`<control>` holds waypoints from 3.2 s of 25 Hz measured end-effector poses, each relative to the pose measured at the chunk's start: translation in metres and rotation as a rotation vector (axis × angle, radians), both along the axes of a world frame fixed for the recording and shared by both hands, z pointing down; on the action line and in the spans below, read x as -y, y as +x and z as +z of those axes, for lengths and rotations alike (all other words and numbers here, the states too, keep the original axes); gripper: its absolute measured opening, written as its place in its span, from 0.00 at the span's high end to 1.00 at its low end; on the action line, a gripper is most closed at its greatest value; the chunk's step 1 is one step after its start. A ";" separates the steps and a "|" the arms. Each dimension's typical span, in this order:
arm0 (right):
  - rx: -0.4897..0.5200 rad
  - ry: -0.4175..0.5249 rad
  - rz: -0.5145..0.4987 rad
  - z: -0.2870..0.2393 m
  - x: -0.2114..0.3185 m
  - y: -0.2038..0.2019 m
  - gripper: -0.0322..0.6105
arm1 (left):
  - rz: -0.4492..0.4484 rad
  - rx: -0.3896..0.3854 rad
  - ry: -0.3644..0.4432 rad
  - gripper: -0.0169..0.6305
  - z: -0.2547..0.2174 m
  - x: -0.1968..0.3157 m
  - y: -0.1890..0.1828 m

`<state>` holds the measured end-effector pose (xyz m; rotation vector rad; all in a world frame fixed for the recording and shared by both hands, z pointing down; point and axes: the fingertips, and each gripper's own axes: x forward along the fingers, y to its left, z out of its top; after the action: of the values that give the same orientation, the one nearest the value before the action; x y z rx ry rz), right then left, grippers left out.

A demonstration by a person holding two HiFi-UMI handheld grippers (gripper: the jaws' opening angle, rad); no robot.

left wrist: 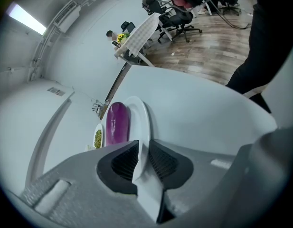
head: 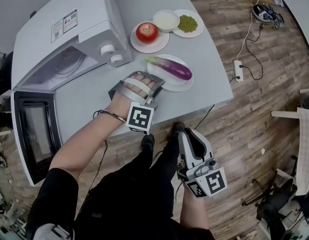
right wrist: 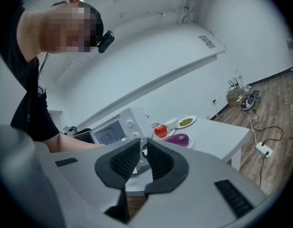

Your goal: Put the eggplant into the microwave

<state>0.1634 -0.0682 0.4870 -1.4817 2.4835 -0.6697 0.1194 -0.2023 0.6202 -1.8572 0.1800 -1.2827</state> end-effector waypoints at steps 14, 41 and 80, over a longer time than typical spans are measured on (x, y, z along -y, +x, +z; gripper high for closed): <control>0.004 -0.016 0.002 0.009 -0.004 0.003 0.87 | -0.013 -0.004 0.200 0.93 0.003 0.007 0.002; -0.069 -0.005 -0.066 -0.032 -0.008 -0.030 0.87 | -0.020 -0.148 0.376 0.95 -0.056 -0.017 -0.031; -0.116 0.152 -0.676 -0.126 -0.006 -0.142 0.87 | -0.555 -0.011 0.558 0.95 -0.165 -0.084 -0.207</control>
<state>0.0216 -0.0623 0.3608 -0.6212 3.0510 -0.4704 -0.0879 -0.1188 0.4550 -1.3657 1.0086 -1.3934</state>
